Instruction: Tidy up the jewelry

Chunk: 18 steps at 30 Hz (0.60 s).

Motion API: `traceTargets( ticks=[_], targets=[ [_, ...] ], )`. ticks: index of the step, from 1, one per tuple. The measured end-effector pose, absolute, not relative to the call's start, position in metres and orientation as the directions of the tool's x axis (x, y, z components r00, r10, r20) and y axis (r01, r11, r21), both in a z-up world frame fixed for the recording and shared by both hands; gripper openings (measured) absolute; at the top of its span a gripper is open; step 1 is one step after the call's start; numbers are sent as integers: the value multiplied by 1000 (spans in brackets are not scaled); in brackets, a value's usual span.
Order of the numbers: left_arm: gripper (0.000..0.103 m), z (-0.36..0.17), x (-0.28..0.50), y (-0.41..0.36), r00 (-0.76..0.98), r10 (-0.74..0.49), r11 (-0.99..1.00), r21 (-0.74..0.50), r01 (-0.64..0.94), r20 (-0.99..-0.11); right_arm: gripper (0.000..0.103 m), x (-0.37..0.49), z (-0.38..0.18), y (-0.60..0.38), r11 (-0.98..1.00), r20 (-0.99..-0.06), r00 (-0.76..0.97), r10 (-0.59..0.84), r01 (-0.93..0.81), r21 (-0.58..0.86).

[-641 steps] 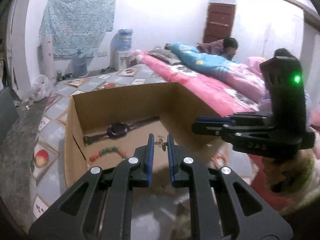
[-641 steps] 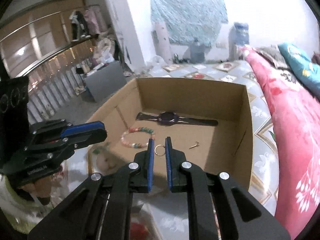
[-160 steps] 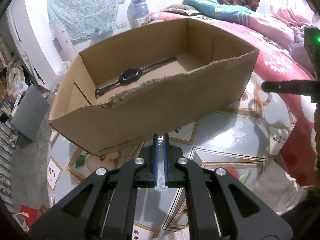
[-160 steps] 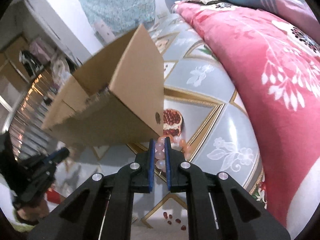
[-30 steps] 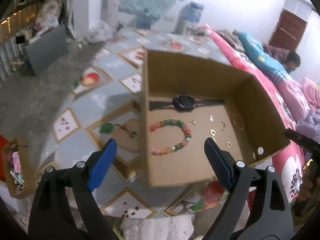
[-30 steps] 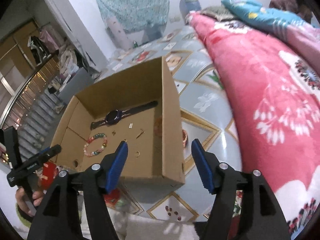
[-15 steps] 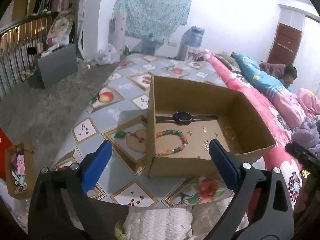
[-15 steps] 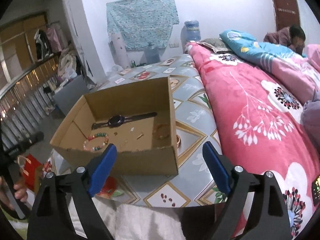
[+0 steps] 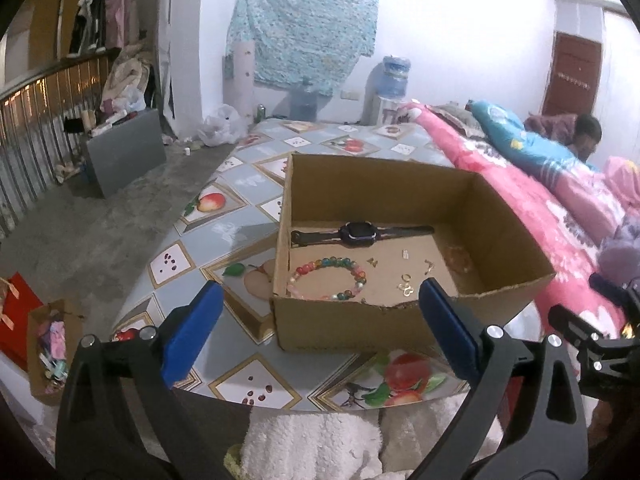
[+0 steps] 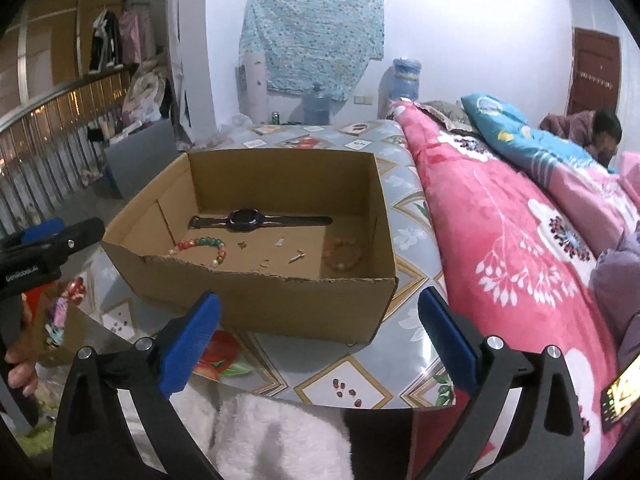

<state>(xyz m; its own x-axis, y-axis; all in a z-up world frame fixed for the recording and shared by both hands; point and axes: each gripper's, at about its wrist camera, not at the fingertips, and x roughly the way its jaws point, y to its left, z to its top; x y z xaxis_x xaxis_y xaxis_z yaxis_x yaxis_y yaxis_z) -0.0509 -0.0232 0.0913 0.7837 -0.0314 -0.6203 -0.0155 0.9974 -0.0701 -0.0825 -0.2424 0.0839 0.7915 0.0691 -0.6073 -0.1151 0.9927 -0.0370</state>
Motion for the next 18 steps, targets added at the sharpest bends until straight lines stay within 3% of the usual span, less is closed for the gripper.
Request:
traceTargets(
  ticks=[18],
  targets=[
    [95,75,-41,-51,748,-9,1000,-9,4,-664,96,-79,80,-239,990,-609,793,-14,-76,-122]
  ],
)
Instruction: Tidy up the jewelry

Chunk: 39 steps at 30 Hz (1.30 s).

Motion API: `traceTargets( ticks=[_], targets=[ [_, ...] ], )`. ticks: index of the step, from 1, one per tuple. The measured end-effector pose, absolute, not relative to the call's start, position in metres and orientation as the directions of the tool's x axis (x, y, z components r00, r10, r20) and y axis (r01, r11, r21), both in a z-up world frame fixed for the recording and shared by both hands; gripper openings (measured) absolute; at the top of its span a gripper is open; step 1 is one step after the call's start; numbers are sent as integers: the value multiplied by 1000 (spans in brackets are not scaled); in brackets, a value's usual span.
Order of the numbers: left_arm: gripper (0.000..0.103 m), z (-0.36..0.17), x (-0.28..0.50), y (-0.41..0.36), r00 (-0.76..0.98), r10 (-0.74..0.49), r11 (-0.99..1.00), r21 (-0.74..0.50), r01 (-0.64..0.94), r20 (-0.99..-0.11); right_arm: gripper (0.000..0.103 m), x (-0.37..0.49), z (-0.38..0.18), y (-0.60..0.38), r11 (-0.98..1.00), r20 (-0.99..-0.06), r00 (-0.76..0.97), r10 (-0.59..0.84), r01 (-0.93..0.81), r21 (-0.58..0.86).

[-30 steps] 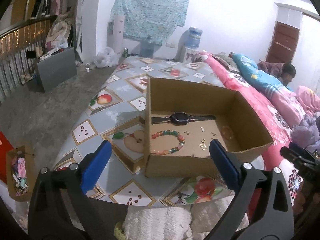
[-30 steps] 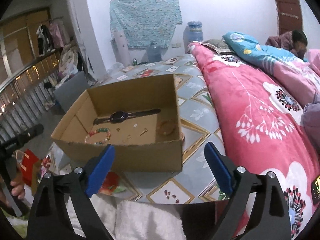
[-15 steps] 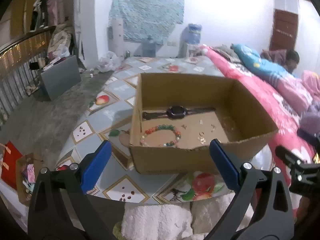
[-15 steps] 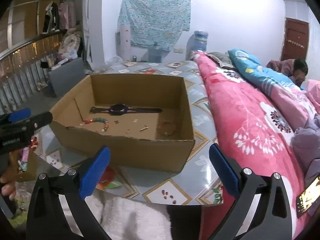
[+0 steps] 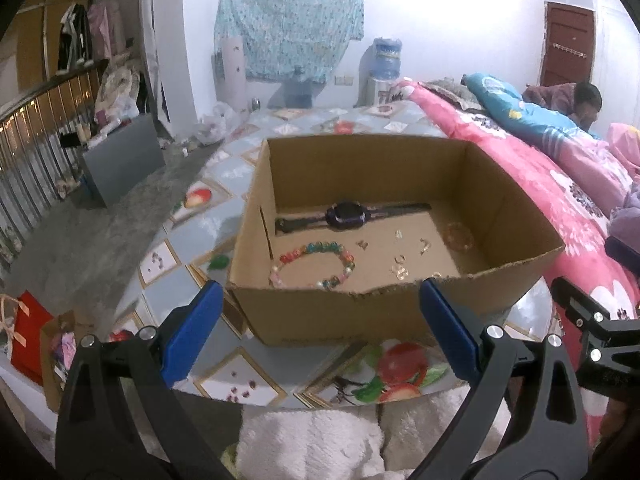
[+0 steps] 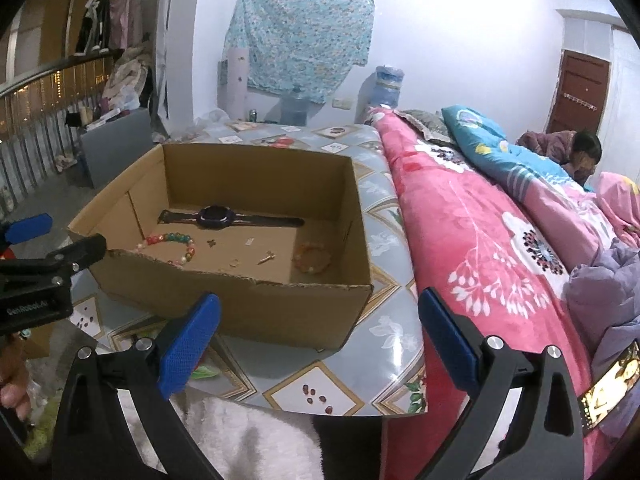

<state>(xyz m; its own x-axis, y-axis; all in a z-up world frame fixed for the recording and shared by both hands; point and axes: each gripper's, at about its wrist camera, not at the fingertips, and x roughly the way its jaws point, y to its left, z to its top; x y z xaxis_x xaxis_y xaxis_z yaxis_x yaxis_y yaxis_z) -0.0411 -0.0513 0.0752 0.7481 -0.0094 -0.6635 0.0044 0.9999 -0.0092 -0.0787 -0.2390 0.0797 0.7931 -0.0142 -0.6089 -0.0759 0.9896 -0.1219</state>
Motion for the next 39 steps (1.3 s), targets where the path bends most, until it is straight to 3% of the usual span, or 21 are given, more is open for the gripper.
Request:
traceTargets(
  ticks=[5,14,39],
  targets=[
    [95,62,-37,-54,709,22,999,-2,-33,-705,96,-65,64,-246,994,-680,733,21,-89,-65],
    [95,41,-25,-51,611,64,996,16,-84,-789,96,-51,61,-235,993,-716,690,112,-109,50],
    [94,42,-20,-56,590,32,998,-4,-59,-806,96,-34,44,-226,996,-762,644,75,-84,28]
  ],
)
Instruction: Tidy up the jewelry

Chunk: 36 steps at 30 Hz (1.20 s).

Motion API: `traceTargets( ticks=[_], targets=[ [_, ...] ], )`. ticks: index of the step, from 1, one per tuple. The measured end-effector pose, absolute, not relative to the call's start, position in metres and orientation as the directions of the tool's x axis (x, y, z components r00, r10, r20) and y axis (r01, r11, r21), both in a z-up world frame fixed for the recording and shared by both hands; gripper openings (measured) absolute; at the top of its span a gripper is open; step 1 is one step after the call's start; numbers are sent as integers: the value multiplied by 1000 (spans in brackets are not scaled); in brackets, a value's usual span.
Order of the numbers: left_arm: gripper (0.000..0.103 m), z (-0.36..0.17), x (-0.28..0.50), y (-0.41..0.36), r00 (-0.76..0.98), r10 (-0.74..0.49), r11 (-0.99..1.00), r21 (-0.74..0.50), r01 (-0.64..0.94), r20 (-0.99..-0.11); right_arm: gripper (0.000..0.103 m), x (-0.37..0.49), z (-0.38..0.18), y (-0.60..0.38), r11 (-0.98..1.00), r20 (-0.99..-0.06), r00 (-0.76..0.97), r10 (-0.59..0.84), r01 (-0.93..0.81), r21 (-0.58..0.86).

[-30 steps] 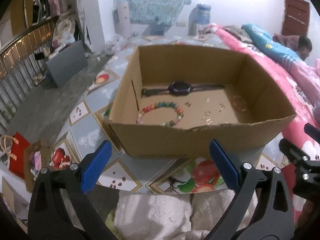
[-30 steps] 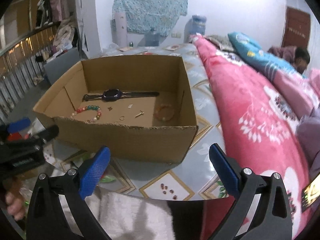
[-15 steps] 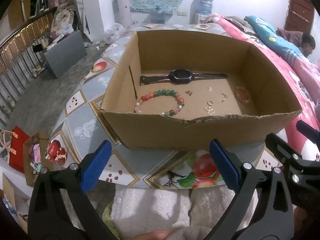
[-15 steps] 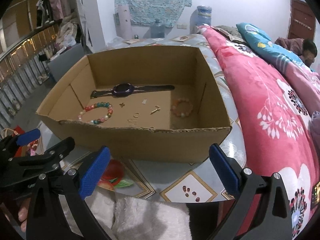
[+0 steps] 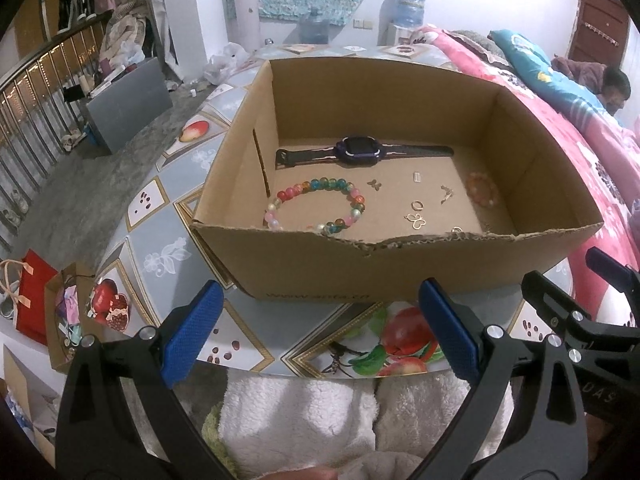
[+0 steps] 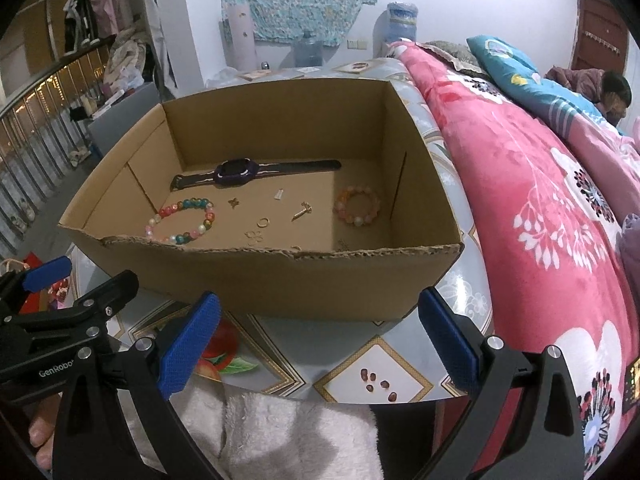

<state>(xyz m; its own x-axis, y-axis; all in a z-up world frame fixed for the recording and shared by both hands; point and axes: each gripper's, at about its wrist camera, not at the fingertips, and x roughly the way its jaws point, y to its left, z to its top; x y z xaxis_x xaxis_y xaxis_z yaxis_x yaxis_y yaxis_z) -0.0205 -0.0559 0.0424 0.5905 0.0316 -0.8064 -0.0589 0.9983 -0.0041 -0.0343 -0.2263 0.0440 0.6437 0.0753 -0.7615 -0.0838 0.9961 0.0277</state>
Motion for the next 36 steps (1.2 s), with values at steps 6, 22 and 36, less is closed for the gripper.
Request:
traceTargets(
  ticks=[6,22,36],
  targets=[
    [94,42,-20,-57,589,32,998,-3,-57,-807,96,-34,42,-228,996,-764,641,74,-79,30],
    [94,37,-18,-58,564,19,999,-8,-46,-825,96,-34,38,-228,997,-777,626,62,-71,23],
    [94,26,-7,-57,514,7,1000,-8,-28,-857,96,-28,27,-229,998,-798,599,63,-61,34]
  ],
)
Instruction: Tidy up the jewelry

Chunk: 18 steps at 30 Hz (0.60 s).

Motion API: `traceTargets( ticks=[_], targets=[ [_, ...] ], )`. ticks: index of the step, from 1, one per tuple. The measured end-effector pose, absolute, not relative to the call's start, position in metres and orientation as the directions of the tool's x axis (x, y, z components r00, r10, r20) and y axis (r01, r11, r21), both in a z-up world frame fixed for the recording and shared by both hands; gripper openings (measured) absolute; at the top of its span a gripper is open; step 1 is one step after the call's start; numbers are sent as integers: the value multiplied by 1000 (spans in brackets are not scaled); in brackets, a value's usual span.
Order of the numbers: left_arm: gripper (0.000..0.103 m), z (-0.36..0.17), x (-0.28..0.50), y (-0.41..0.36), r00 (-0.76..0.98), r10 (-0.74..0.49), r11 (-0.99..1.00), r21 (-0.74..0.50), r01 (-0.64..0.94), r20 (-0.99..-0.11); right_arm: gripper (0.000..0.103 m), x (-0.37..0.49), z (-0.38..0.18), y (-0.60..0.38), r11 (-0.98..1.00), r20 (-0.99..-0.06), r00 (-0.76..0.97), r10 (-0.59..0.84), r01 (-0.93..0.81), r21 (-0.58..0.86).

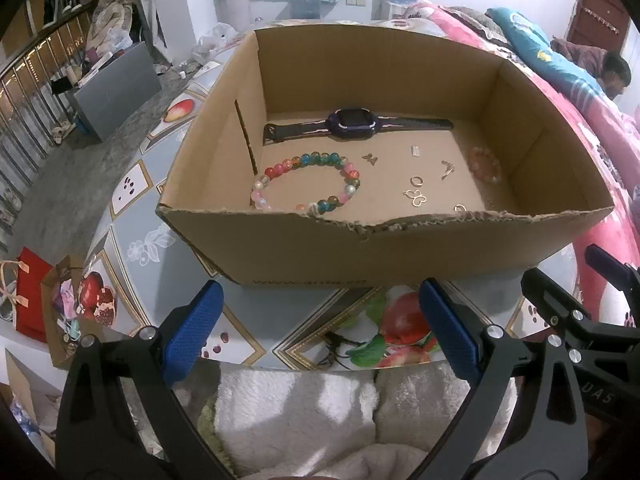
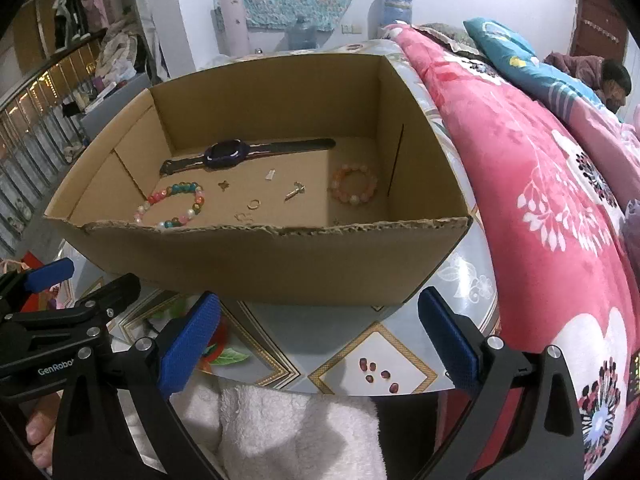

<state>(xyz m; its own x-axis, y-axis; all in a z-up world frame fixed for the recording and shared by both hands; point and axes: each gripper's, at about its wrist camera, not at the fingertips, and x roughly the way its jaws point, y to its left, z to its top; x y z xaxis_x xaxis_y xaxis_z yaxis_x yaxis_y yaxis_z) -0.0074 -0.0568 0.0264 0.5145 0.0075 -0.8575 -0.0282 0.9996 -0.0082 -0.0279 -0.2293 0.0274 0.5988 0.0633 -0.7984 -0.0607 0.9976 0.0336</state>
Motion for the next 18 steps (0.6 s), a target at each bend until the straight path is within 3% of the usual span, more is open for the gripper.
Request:
traceTargets(
  ticks=[18],
  targets=[
    [95,27,-5,-57,510,12,1000,-2,-25,-860,96,-25,26,-230,998,-801,595,65,-53,42]
  ],
)
